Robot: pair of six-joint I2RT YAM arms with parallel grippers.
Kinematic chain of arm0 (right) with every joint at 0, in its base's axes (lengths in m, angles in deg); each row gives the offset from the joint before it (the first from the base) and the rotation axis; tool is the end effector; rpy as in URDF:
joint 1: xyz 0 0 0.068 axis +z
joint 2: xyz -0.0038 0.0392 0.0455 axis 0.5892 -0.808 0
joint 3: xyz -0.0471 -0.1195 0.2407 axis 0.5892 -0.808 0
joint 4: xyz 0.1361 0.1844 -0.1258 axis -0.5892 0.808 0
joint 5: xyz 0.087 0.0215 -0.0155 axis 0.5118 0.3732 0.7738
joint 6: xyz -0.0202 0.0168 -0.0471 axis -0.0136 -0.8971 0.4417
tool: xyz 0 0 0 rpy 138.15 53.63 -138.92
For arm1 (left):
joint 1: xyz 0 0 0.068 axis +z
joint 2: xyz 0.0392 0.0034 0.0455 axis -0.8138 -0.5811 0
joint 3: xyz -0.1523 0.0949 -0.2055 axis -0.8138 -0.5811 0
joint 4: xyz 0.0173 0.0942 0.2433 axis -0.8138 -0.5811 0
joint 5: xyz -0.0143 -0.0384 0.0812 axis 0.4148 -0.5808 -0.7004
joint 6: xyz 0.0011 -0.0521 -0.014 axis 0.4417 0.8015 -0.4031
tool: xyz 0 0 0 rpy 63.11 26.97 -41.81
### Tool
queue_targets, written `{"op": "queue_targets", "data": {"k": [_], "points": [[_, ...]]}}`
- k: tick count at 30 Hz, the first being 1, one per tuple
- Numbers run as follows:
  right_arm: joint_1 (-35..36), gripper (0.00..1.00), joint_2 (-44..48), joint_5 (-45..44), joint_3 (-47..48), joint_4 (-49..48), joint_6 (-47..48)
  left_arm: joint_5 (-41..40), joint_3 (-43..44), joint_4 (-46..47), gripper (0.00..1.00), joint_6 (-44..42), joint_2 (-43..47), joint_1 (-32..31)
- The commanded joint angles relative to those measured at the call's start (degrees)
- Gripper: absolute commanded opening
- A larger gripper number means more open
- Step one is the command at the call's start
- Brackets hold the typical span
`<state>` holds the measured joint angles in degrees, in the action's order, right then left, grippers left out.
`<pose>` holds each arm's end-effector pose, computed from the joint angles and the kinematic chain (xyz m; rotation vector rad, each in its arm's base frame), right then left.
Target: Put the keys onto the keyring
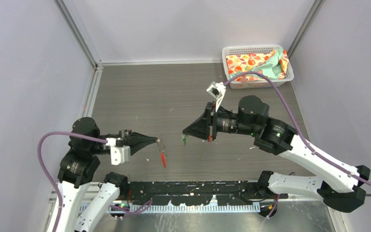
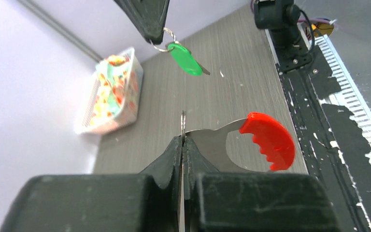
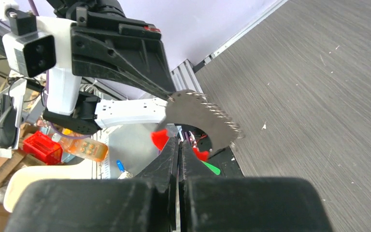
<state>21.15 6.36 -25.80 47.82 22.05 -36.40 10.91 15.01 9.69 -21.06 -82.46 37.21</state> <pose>0.1100 0.1934 0.4310 -0.6985 1.7846 1.4121 0.0666 -0.0550 0.3870 1.4328 0.9249 -0.7139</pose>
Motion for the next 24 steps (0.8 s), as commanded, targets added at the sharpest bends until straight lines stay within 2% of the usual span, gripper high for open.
{"op": "queue_targets", "data": {"k": [1, 8, 24], "points": [[-0.30, 0.01, 2.96, -1.67, 1.26, 3.66, 3.69, 8.42, 4.87, 1.33, 0.00, -4.43, 0.28, -0.15], [-0.37, 0.01, 1.33, 1.90, 2.08, 3.03, 3.93, 13.04, 7.72, 1.29, 0.00, -8.51, 0.15, -0.15], [-0.34, 0.01, -1.21, 5.67, 3.54, 1.21, 2.83, 17.88, 10.29, 1.42, 0.00, -16.78, 0.86, -0.19]]}}
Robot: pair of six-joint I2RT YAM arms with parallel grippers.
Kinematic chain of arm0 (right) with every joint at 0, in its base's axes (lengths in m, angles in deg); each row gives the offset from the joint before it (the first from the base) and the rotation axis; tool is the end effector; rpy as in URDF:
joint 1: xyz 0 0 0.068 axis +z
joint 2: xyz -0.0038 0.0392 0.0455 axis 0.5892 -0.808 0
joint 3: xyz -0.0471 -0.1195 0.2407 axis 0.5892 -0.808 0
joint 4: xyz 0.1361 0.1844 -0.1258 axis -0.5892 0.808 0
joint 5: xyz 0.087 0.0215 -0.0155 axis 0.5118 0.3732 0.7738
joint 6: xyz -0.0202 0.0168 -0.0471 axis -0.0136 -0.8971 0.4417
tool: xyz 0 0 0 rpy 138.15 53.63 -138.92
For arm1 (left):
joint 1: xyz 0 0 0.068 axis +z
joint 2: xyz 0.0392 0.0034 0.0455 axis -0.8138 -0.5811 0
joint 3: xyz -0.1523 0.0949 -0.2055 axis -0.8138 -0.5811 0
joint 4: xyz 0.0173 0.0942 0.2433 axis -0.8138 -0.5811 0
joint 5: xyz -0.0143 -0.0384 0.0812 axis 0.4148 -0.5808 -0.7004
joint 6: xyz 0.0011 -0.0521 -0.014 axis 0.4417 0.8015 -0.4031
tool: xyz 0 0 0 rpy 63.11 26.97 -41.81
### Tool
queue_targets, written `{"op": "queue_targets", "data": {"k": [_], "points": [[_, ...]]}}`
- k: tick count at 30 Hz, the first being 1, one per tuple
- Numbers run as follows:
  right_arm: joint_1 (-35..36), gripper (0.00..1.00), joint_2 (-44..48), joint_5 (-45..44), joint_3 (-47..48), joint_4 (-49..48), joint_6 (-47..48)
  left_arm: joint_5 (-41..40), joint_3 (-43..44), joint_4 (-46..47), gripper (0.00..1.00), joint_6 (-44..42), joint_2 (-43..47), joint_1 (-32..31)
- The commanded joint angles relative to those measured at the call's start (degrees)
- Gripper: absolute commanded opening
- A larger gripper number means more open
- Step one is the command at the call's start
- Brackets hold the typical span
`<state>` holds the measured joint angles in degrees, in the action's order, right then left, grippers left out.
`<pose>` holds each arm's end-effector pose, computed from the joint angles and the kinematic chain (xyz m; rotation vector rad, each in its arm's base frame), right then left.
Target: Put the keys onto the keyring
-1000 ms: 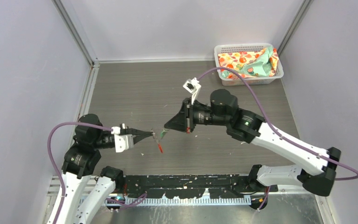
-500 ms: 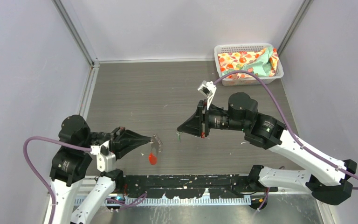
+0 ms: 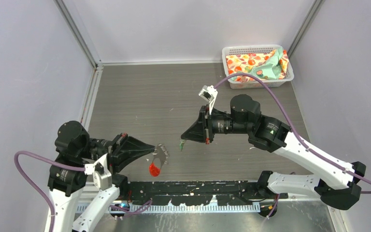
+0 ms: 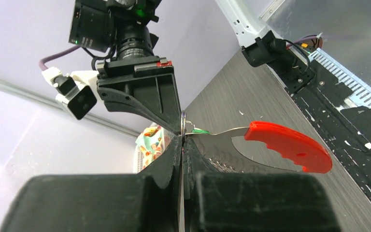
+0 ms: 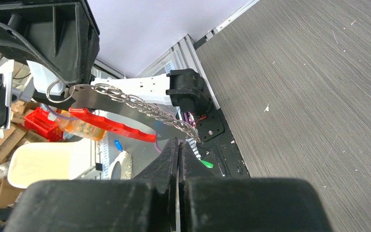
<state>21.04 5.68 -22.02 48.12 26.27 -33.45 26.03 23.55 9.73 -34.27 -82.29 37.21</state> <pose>0.1091 0.1953 0.4227 -0.8046 1.8356 1.4021 0.0341 -0.0475 0.4285 1.5625 0.4189 -0.6503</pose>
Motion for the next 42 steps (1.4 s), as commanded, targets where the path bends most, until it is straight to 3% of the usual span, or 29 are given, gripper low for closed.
{"op": "queue_targets", "data": {"k": [1, 8, 12, 15, 21, 25, 33, 42], "points": [[-0.20, 0.01, -0.57, 1.93, 3.30, -3.14, -0.22, 2.85, 1.49, 1.38, 0.00, -4.04, 0.88, -0.15], [-0.24, 0.01, -1.06, 2.00, 3.80, -3.39, -0.50, 3.46, -1.08, 1.38, 0.00, -10.61, 2.69, -0.15], [-0.24, 0.01, -1.29, 1.82, 4.28, -3.22, -0.45, 2.29, -1.17, 1.38, 0.00, -9.97, 2.13, -0.15], [-0.21, 0.01, -1.49, 0.58, 5.04, -2.66, -0.19, -1.56, 0.76, 1.36, 0.00, -0.80, -0.56, -0.15], [-0.27, 0.01, -2.21, -3.89, 6.53, -0.74, 0.03, -17.76, 6.66, 0.22, 0.00, 28.53, -10.22, -0.15], [-0.25, 0.01, -2.88, -6.91, 7.32, -0.18, -0.23, -24.05, 5.05, 2.11, 0.00, 43.86, -11.43, -0.15], [-0.20, 0.01, -7.72, -10.41, 11.33, 1.19, -0.63, -28.25, -4.37, 10.40, 0.00, 59.55, -5.88, -0.15], [-0.28, 0.01, -13.01, -8.88, 13.91, 1.35, -5.06, -34.69, -10.21, 11.13, 0.00, 67.49, -3.62, -0.15]]}}
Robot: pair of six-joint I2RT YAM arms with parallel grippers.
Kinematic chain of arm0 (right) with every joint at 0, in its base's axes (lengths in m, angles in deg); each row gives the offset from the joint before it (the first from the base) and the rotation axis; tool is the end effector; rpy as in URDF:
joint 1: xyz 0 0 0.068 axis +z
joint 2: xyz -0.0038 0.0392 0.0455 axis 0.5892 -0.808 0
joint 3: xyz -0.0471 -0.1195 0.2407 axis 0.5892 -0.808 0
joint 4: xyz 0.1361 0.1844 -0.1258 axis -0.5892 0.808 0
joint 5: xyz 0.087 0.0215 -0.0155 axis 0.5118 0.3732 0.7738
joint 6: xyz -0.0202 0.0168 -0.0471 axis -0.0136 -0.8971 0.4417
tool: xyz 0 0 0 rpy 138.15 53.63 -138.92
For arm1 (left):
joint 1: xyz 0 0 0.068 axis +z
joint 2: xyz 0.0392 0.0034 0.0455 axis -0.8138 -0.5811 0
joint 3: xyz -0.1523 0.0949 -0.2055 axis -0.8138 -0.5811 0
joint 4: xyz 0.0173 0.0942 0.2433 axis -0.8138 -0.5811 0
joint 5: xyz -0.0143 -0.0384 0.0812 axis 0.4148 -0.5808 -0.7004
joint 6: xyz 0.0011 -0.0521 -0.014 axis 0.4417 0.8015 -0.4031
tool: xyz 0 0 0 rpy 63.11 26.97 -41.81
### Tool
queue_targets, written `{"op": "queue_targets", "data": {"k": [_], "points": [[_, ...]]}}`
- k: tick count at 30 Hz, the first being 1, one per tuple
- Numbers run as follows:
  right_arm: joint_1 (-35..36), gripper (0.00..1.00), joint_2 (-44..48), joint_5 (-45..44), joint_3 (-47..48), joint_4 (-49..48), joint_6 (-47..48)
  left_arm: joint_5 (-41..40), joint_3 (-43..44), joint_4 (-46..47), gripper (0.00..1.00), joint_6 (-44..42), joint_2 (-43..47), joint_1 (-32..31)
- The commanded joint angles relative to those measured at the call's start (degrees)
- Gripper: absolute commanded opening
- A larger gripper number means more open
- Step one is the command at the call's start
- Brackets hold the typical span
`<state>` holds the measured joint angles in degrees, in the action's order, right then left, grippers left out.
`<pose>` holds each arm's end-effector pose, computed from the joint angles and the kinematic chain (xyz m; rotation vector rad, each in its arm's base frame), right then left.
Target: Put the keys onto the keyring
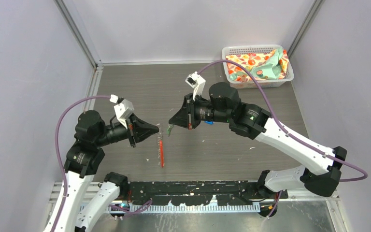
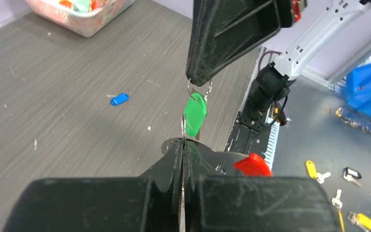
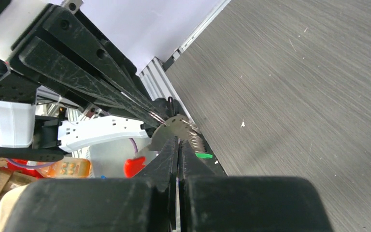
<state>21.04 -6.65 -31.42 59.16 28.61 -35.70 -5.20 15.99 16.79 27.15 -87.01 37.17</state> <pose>0.1433 0.2380 0.4333 -0.6423 1.9397 1.2655 0.0970 -0.0590 0.3958 0.8154 1.5866 -1.0591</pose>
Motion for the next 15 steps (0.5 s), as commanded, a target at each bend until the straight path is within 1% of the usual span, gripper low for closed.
{"op": "queue_targets", "data": {"k": [1, 3, 5, 9, 12, 15], "points": [[-0.20, 0.01, -1.04, 1.40, 2.82, -1.25, -3.41, -3.32, -3.67, 4.93, 0.00, 6.57, 1.78, -0.10], [-0.22, 0.01, -1.05, 2.67, 2.46, -1.41, -4.09, -2.53, -5.53, 6.77, 0.00, 6.87, 3.30, -0.11], [-0.22, 0.01, -0.76, 1.74, 2.17, -0.31, -3.75, -1.63, -6.92, 8.39, 0.00, 6.50, 4.71, -0.10], [-0.21, 0.01, -0.39, -4.51, 2.57, 3.88, -0.53, 1.96, -8.08, 9.04, 0.00, 5.95, 5.73, -0.11], [-0.23, 0.01, -1.64, -7.95, 3.17, 6.72, 1.94, 2.55, -7.92, 9.18, 0.00, 6.18, 5.58, -0.10], [-0.39, 0.01, -1.90, -10.08, 0.55, 7.57, 3.64, 3.73, -7.73, 9.95, 0.00, 6.11, 5.71, -0.10]]}}
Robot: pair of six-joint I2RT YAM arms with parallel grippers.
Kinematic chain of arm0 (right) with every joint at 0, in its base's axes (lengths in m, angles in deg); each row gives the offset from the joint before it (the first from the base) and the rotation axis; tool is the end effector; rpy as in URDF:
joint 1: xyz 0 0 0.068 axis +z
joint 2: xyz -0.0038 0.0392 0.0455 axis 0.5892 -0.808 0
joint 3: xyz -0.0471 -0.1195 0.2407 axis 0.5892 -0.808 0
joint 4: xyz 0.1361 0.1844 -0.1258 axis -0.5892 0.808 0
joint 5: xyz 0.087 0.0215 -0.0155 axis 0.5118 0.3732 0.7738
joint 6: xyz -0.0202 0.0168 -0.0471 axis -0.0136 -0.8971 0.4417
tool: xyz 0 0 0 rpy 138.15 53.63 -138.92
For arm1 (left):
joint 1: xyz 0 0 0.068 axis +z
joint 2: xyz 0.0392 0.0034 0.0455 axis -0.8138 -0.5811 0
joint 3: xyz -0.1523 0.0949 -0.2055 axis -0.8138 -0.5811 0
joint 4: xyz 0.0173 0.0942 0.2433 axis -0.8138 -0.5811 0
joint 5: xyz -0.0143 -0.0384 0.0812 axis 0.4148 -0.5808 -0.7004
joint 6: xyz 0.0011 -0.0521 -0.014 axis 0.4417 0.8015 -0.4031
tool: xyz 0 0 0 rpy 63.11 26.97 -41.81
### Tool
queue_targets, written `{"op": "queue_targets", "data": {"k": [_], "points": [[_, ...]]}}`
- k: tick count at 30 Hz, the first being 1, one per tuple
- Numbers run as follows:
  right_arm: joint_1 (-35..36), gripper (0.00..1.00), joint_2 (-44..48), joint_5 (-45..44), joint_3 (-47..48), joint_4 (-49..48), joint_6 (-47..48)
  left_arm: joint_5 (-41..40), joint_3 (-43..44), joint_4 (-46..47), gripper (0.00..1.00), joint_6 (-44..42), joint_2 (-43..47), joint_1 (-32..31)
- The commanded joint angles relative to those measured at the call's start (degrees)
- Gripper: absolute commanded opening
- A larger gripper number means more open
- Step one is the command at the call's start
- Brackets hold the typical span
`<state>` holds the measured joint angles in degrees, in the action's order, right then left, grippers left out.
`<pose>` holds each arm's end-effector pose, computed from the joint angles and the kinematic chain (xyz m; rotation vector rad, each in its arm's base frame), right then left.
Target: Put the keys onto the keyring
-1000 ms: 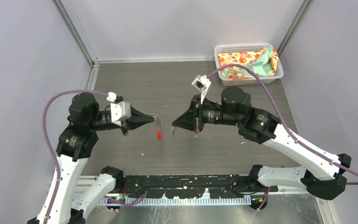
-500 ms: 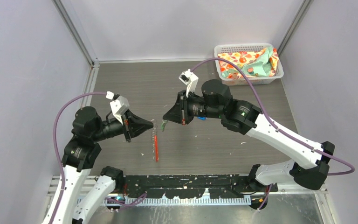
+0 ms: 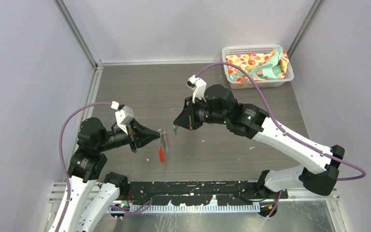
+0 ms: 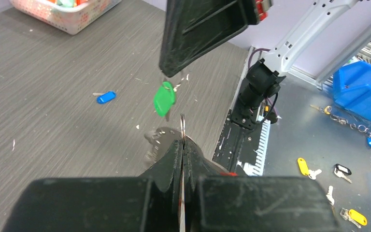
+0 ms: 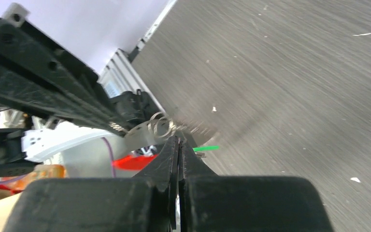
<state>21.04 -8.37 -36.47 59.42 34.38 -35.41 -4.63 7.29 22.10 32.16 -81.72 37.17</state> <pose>0.1492 0.2415 0.4164 -0.5964 2.0678 1.1233 0.0921 -0.0577 0.3660 0.7673 1.5990 -1.1194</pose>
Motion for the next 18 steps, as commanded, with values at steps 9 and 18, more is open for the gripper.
{"op": "queue_targets", "data": {"k": [9, 18], "points": [[-4.57, 0.01, -0.16, -0.51, -21.45, -10.64, 3.07, 5.71, -1.23, 3.73, 0.00, -0.60, 1.50, -0.10], [-7.70, 0.01, -14.21, 4.70, -24.49, -19.21, 1.51, 4.98, -1.46, 0.10, 0.00, -3.84, 3.48, -0.10]]}}
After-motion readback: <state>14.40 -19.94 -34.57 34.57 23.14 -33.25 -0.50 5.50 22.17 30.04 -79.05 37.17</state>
